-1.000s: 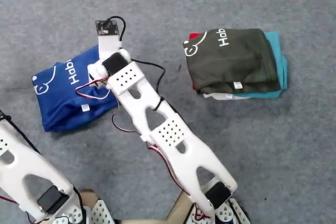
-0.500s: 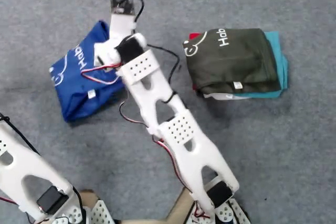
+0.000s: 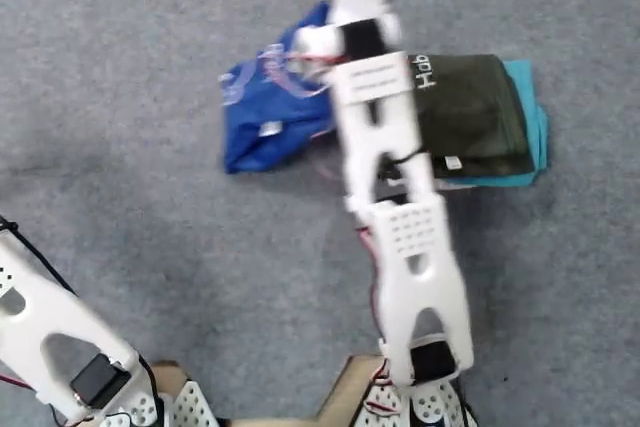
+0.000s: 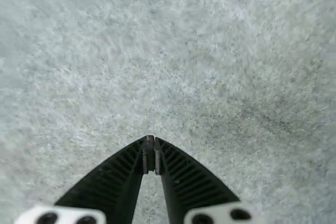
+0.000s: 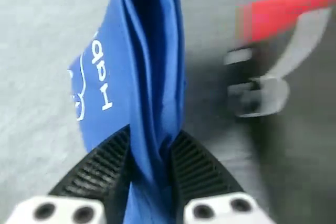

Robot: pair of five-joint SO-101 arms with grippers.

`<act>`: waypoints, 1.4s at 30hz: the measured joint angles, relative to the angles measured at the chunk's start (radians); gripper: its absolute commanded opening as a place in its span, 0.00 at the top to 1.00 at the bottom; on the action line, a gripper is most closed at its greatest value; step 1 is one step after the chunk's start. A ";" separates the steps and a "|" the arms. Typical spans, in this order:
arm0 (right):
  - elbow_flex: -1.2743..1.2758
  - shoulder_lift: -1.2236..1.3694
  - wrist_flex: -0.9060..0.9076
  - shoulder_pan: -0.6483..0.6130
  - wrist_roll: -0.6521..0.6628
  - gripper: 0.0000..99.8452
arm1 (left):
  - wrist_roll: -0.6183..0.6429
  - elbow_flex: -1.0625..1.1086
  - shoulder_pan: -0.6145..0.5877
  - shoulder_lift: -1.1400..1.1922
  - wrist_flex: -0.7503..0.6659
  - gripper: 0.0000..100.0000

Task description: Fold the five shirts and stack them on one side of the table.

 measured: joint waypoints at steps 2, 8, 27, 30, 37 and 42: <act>0.032 -0.074 0.018 0.077 0.026 0.99 | 0.000 -0.021 0.002 0.000 0.006 0.97; 0.221 -0.252 0.023 0.305 0.092 0.99 | 0.000 -0.032 0.034 0.000 0.006 0.97; 0.420 -0.321 0.023 0.532 0.262 0.65 | -0.018 -0.107 0.137 -0.002 0.028 0.97; 0.420 -0.411 0.023 0.532 0.290 0.81 | -0.018 -0.124 0.161 -0.009 0.034 0.97; 0.537 -0.724 0.025 0.532 0.388 0.96 | -0.003 -0.003 0.207 -0.232 0.034 0.97; 0.799 -0.984 0.025 0.531 0.485 0.99 | 0.046 0.331 0.293 -0.509 0.032 0.97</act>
